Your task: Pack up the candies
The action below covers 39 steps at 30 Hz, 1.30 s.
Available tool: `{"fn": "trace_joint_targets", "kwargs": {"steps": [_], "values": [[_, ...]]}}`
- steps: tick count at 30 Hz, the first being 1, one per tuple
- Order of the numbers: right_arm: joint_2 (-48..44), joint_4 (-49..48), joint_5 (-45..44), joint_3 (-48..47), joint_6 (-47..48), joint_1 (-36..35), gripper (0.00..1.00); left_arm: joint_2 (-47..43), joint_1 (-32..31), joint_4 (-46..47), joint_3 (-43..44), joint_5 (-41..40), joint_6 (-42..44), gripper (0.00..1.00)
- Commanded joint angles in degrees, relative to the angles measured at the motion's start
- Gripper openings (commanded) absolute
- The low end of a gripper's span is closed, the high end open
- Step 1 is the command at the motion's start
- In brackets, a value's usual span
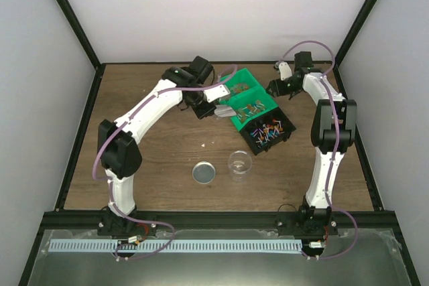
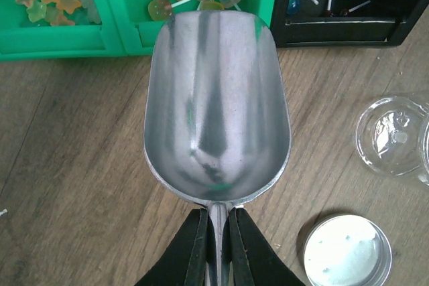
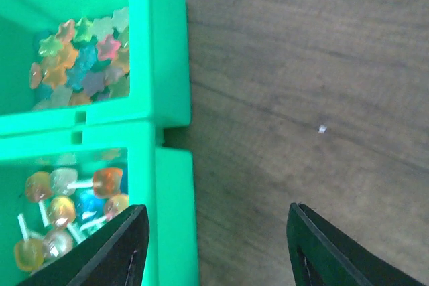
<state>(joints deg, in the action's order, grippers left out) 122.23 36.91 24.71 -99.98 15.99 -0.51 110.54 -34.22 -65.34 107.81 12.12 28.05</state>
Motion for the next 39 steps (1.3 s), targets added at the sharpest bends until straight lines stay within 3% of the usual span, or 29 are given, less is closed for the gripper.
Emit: {"fn": "trace_joint_targets", "kwargs": {"steps": [1,7,16,24,33,39], "values": [[-2.8,4.6,6.0,1.2,0.8,0.0,0.58,3.1,0.1,-2.0,3.7,1.0,-1.2,0.04],[-1.0,4.6,4.3,1.2,0.2,-1.3,0.55,6.3,-0.1,-3.7,7.9,-0.7,-2.2,0.04],[-2.4,3.9,4.5,5.2,-1.3,-4.9,0.35,11.0,-3.4,-10.5,15.4,-6.4,-2.6,0.04],[-2.8,1.7,5.9,6.8,-6.4,-8.1,0.34,11.6,-4.2,-14.3,16.3,-7.6,-0.8,0.04],[-2.0,-0.5,7.7,5.7,-7.8,-9.8,0.33,11.9,-4.6,-15.5,16.2,-18.1,0.8,0.04],[-1.6,-1.5,9.1,5.8,-9.5,-11.0,0.33,12.4,-5.6,-15.5,15.9,-19.9,3.3,0.04]]}}
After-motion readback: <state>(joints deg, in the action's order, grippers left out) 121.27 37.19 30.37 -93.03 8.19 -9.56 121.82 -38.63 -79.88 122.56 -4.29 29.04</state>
